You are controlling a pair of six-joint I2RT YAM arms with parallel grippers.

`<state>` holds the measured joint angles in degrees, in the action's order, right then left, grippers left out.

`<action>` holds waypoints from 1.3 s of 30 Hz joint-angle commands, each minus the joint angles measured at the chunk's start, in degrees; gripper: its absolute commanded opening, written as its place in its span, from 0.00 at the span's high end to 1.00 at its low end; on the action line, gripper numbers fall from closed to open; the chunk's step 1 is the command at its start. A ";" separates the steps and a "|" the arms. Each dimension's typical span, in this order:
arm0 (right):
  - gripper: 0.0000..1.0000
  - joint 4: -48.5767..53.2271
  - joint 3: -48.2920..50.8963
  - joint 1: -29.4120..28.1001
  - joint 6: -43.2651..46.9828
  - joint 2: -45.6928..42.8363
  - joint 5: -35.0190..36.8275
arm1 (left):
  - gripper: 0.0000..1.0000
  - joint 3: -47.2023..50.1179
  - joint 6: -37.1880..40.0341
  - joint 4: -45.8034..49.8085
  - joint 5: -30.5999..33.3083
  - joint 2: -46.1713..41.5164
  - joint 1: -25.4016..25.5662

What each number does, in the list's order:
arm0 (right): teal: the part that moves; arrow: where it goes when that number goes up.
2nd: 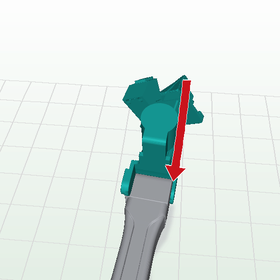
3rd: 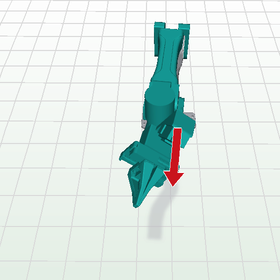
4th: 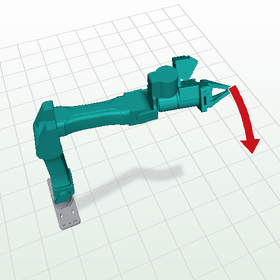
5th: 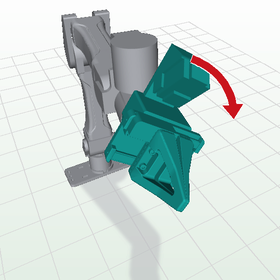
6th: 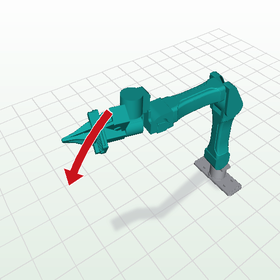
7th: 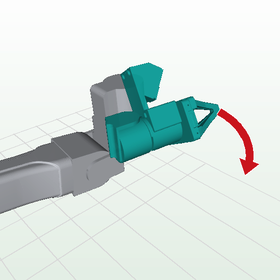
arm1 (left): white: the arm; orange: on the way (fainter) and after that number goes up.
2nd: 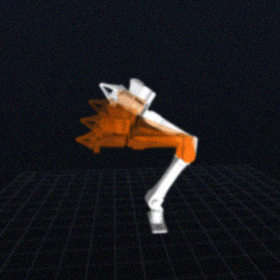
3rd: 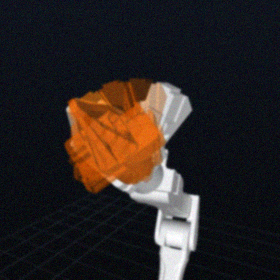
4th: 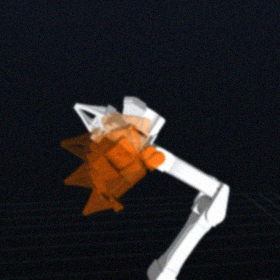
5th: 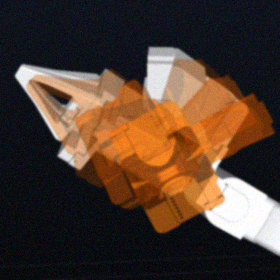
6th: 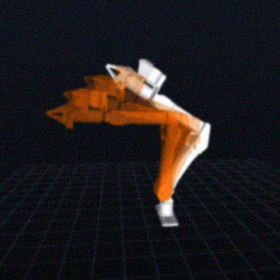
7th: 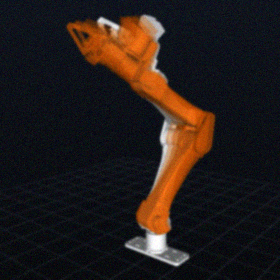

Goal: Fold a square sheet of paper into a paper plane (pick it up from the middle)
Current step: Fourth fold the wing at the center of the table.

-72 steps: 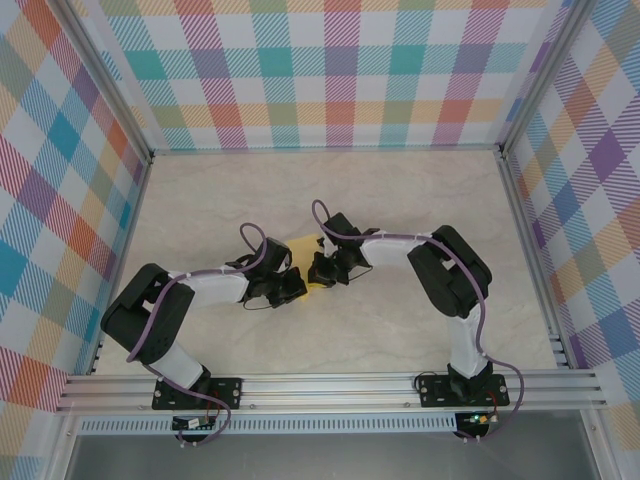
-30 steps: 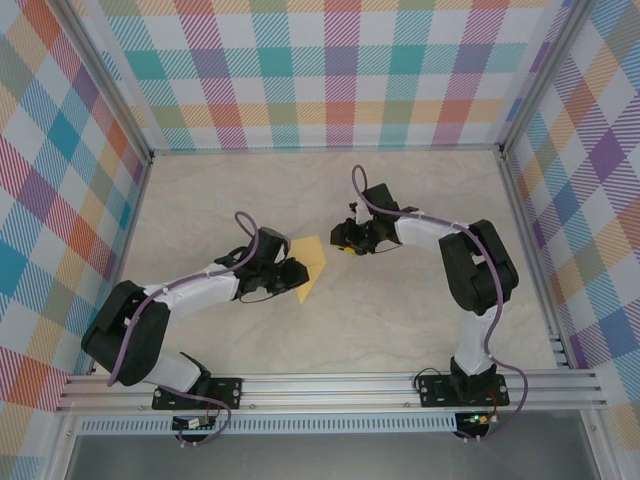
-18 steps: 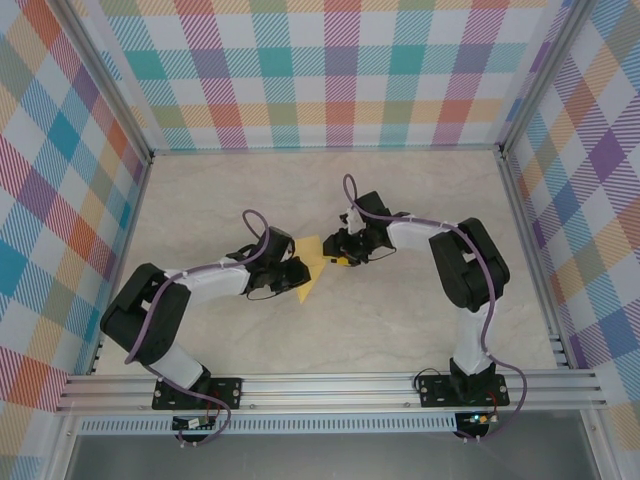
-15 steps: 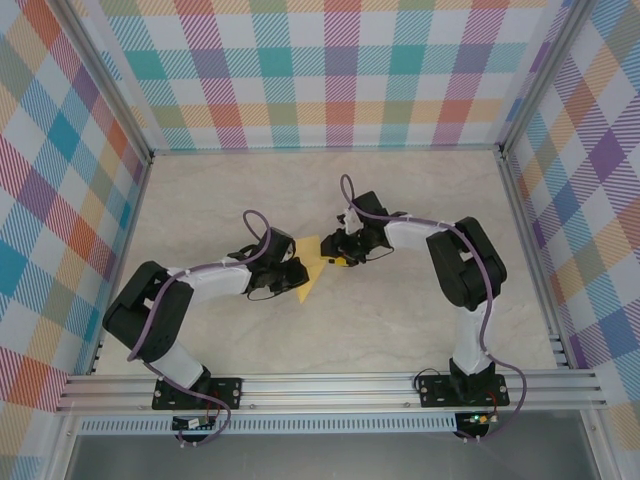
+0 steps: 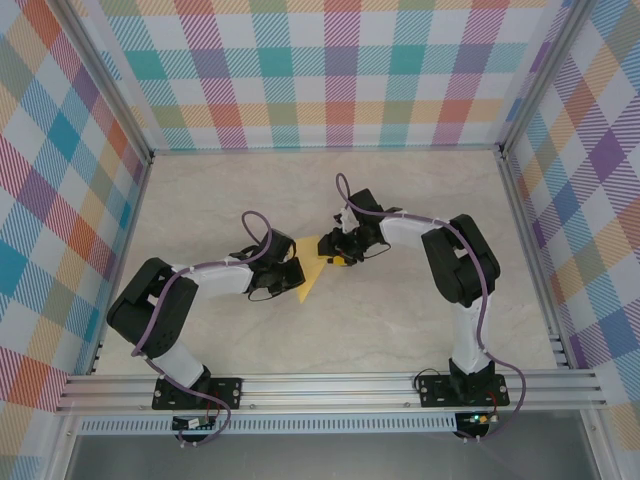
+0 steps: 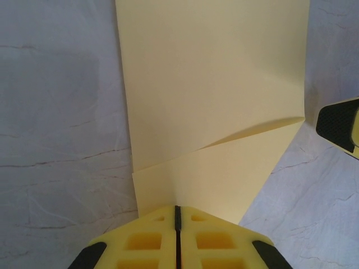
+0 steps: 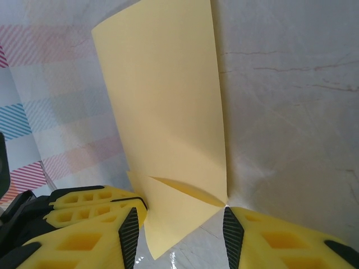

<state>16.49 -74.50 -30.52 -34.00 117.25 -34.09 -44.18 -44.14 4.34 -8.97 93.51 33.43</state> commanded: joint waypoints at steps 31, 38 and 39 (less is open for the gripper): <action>0.91 2.31 -4.78 -2.17 0.85 4.62 -3.70 | 0.89 3.55 -1.66 -0.68 -1.05 -2.55 -2.05; 1.00 -2.77 1.87 -2.26 -3.45 -3.46 5.61 | 0.67 1.66 1.26 4.40 0.37 -8.85 -2.56; 1.00 -3.19 3.12 -2.24 -4.33 -4.98 7.29 | 0.62 1.36 1.84 5.13 0.87 -9.89 -2.58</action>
<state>16.14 -73.80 -32.38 -35.83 117.80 -32.01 -41.52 -44.36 5.72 -9.50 87.00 31.51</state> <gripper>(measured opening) 0.028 0.353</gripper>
